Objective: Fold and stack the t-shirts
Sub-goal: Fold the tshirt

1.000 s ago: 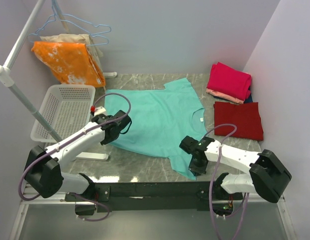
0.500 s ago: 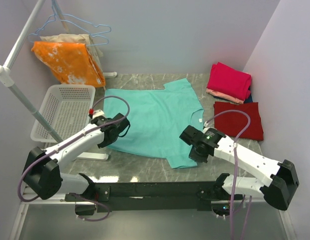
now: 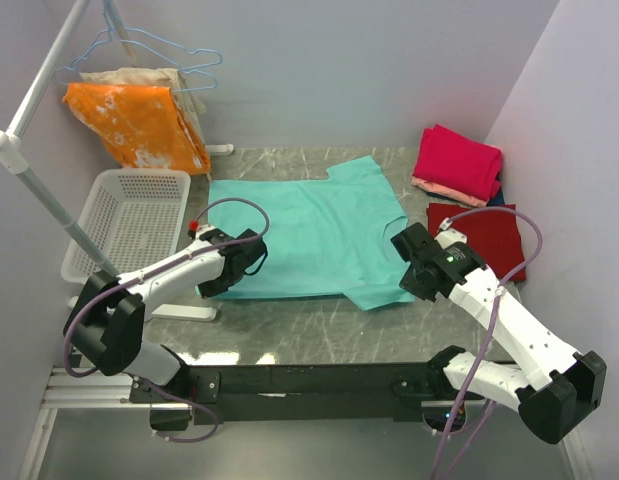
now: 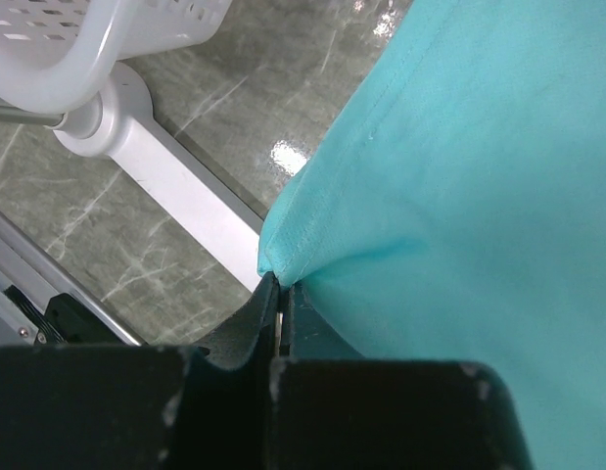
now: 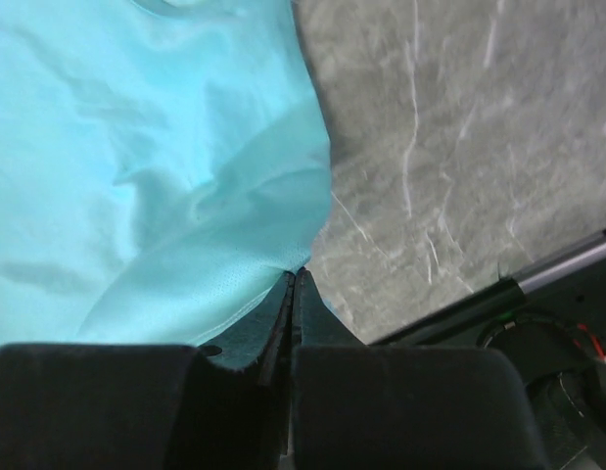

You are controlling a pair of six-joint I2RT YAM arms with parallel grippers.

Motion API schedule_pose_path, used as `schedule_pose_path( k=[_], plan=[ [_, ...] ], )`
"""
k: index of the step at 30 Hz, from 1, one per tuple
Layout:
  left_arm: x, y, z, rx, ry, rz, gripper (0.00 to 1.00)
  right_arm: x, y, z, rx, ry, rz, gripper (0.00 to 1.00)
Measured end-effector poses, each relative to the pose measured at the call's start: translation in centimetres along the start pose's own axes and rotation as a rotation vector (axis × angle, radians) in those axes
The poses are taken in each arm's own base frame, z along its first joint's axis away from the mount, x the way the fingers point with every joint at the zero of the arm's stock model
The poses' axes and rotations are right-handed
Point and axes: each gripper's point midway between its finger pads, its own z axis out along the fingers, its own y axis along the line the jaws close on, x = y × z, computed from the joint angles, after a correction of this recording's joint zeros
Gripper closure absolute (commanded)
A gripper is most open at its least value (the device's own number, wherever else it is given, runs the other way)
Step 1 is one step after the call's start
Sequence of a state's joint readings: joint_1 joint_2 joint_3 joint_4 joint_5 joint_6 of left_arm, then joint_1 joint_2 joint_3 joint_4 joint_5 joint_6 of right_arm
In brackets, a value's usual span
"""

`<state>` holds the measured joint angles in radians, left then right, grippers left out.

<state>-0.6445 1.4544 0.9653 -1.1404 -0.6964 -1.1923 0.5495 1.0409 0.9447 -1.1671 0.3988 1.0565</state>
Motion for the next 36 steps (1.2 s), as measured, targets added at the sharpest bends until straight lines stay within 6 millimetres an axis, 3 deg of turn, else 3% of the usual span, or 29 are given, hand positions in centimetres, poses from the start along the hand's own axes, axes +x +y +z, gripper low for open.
schedule_pose_path(
  k=[6,16,30,36],
  plan=[
    [0.0,-0.3,0.1,-0.009,0.005,0.006,0.99,-1.2,0.8,0.1,-0.029,-0.024,-0.027,1.00],
    [-2.0,-1.6,0.0,-0.012,-0.008,-0.038,0.99,-3.1,1.5,2.1,-0.018,-0.025,-0.034,1.00],
    [-5.3,-3.8,2.4,-0.065,-0.020,-0.062,0.99,-6.5,4.9,6.0,-0.031,-0.006,-0.061,1.00],
    [-5.4,-4.6,3.8,-0.087,-0.011,-0.033,0.99,-7.5,6.4,7.7,-0.037,0.013,-0.081,1.00]
  ],
)
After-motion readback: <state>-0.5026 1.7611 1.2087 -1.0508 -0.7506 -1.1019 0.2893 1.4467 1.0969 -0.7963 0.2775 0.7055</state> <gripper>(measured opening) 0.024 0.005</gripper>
